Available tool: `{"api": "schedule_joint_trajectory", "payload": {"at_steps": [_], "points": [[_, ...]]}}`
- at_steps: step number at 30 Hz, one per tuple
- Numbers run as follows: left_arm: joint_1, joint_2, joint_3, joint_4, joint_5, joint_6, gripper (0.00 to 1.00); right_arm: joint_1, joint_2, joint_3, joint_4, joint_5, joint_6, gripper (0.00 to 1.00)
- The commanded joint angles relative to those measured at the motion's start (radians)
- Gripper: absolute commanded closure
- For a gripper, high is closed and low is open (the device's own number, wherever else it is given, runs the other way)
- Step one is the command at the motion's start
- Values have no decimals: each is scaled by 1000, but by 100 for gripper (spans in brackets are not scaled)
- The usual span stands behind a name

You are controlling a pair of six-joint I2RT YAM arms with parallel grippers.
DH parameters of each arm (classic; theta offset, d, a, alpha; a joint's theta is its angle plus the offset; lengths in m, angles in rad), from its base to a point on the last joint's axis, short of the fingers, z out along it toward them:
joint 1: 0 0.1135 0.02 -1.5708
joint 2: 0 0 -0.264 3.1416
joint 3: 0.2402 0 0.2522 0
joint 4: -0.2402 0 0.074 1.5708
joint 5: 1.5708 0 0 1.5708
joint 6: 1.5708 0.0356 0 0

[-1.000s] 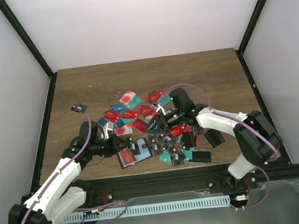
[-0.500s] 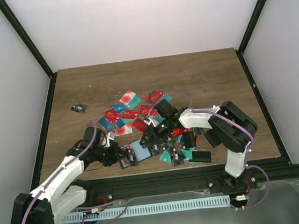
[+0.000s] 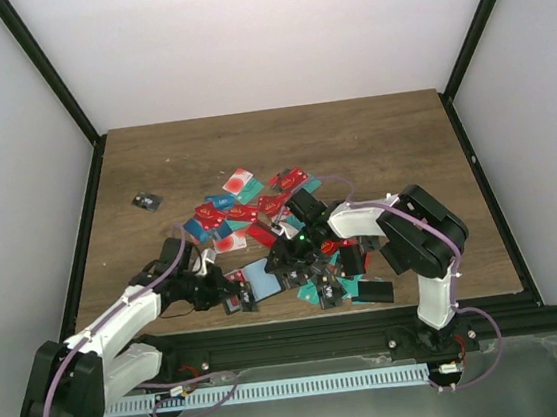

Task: Put the credit cards into the card holder
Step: Insert the credit card into the card holder.

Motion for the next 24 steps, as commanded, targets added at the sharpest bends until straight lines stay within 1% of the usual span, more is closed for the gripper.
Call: {"api": "schedule_joint_trajectory", "payload": {"at_steps": [1,11,24], "points": [[7,9,-5,74,23,19,96,-1,18,13,-47,67,-13,52],[8,69,-14,121,20,40,96,-3,35,15,-68,70,-37,54],[9,59,-12,126,-7,43,96,-6,44,-2,-67,65,-44,56]]}}
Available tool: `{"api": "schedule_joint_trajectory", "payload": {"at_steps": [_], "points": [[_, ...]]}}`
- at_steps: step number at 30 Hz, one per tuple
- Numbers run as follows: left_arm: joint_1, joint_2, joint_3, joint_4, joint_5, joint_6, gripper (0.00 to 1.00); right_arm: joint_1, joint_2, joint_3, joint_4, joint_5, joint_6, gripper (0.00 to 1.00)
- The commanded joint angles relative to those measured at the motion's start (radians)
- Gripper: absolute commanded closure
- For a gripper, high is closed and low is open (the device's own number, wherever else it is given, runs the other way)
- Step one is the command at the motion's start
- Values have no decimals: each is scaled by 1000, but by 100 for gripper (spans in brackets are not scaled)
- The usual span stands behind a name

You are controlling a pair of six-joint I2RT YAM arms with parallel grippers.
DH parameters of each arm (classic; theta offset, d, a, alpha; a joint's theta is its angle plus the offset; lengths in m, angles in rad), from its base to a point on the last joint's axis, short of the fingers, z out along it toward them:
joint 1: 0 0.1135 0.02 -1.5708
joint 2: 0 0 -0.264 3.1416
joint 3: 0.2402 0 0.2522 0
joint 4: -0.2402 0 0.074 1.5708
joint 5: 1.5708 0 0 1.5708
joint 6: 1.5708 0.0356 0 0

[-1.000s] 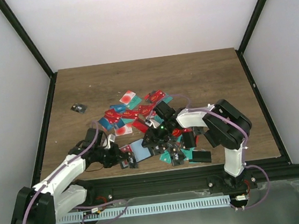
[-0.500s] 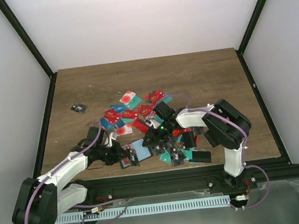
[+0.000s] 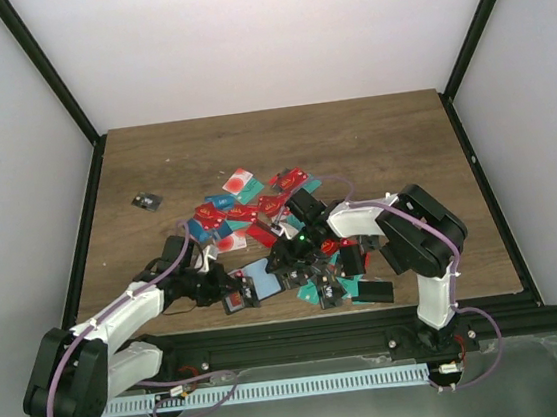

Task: Put the credit cards into the card holder
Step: Insert the credit card into the card holder.

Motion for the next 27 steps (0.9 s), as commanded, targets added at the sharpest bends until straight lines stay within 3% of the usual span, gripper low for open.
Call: {"api": "schedule_joint_trajectory", "payload": {"at_steps": [1,17,27], "points": [[7,-7,-3,11,-18,18,96,-5,36,-12,-45,60,-15,56],[7,-50,13,-18,-86,-7,96,-5,34,-15,-38,60,-6,57],[6,-58,-25,94,-53,-60,96,-5,41,-11,-37,54,-8,57]]}}
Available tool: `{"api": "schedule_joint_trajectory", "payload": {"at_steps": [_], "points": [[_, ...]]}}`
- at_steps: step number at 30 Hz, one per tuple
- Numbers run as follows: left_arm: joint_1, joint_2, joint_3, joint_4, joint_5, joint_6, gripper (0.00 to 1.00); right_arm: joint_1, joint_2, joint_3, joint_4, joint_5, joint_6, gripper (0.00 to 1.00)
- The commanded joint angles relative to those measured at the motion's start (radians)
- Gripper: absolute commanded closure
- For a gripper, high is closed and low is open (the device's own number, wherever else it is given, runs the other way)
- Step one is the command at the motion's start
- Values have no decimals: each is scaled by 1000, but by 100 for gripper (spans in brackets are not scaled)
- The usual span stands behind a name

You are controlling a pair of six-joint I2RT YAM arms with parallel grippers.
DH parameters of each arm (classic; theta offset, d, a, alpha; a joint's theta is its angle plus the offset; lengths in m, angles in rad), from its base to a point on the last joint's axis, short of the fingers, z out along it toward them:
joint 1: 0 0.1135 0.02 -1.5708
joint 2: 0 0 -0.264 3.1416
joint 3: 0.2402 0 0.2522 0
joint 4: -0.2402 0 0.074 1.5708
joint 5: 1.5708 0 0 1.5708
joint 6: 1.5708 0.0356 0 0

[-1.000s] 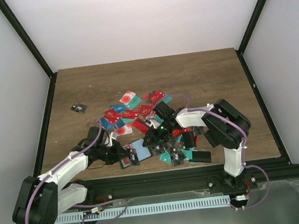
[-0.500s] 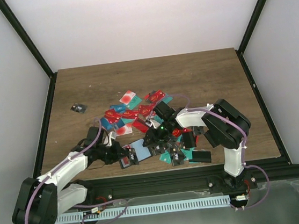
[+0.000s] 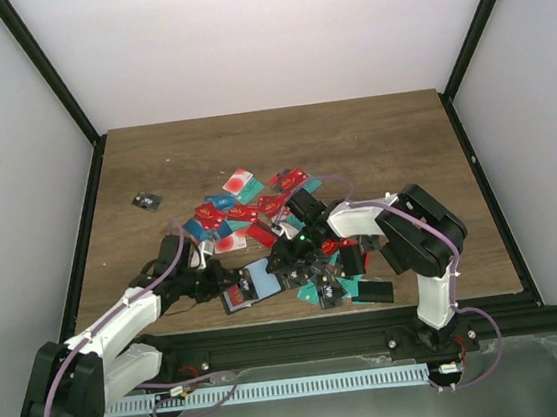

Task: Put the credit cards into the card holder
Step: Insert the credit card into the card holder.

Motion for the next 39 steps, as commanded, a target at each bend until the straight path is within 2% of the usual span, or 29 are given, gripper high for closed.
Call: {"api": "schedule_joint_trajectory", "payload": {"at_steps": [1,13,39], "points": [[4,28,-12,56,7,-20,96,-2,39,-9,-40,55,-8,57],[4,19,38,-56,-50,10,96,-2,37,-20,-32,52,-6,58],[4,95,26,54,-1,51,96,-3,54,-14,-24,45,-4,60]]}}
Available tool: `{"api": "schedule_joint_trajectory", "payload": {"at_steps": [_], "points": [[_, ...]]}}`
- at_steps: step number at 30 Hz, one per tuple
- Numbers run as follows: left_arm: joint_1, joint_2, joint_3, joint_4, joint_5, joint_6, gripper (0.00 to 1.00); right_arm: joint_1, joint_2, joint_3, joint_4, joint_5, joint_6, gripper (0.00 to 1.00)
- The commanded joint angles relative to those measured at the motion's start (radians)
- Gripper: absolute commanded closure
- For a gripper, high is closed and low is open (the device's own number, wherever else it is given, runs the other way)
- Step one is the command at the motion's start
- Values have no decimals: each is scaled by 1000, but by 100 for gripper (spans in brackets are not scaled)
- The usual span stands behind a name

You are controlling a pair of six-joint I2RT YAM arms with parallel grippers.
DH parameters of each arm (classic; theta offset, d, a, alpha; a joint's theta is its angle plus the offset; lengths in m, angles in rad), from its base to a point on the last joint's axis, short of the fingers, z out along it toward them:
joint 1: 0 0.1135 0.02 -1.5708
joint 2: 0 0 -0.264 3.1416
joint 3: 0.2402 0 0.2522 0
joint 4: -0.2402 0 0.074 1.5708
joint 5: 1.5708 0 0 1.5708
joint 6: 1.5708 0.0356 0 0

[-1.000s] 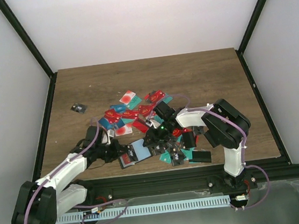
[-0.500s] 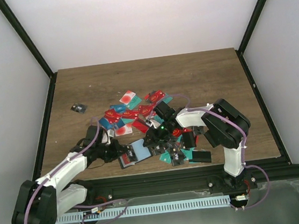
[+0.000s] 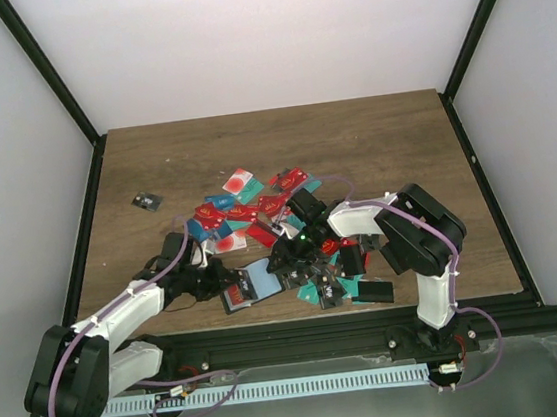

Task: Put the credit cards into the card holder
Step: Insert the credit card into the card holder.

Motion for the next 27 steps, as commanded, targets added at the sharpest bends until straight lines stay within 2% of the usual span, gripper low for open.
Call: {"api": "schedule_joint_trajectory", "payload": {"at_steps": [1,9,27], "points": [[0,-3,6,34,11,38,96,1,48,-12,-28,59,-3,59],[-2,-66,-12,13,-10,83,96,1,57,5,-43,68,-6,60],[-6,-110,-32,-4,-135,49,96,1,63,24,-65,73,-9,60]]}}
